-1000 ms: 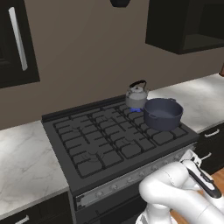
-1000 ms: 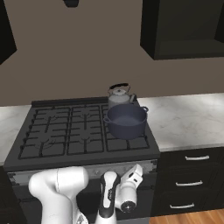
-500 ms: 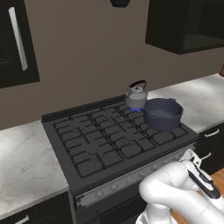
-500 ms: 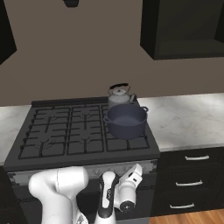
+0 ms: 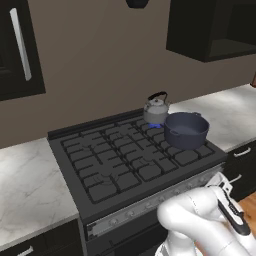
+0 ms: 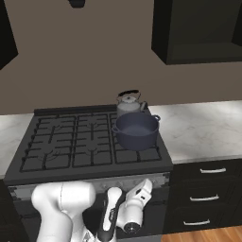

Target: Pick the kettle from the cabinet and place it on a stove burner. Then pick the pot from the counter and place it on another stove burner. Finally, turn both burners on.

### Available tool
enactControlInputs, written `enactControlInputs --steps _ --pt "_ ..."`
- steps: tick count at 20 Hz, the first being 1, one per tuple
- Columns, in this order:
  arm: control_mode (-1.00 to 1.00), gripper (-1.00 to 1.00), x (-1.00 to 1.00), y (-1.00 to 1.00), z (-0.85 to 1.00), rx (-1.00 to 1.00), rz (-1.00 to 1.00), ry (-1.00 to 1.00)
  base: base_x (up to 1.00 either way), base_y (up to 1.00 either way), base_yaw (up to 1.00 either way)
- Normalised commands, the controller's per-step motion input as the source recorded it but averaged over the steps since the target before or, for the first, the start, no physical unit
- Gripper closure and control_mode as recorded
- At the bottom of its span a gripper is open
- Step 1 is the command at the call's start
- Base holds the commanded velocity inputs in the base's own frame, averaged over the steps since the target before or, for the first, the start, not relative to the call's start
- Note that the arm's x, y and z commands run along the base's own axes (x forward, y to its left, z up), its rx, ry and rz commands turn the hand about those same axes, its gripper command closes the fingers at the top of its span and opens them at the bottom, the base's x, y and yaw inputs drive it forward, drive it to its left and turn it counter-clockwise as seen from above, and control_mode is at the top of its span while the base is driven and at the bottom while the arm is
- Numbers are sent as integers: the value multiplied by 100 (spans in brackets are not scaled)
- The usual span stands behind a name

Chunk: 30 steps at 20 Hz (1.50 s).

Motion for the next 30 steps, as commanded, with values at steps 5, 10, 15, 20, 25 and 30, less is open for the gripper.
enactControlInputs --steps 5,10,15,20,25,30 --pt "-100 -100 -35 -39 1 2 0 -14 0 0 0" --pt "-100 -100 -38 -38 5 2 0 -14 0 0 0" --pt "-100 -100 -28 -20 15 4 0 -11 0 0 0" --pt "-100 -100 1 -18 22 14 4 -2 0 0 0" --pt "-100 -100 7 -26 3 20 13 0 0 0 0" --pt "-100 -100 12 -16 0 23 13 2 0 0 0"
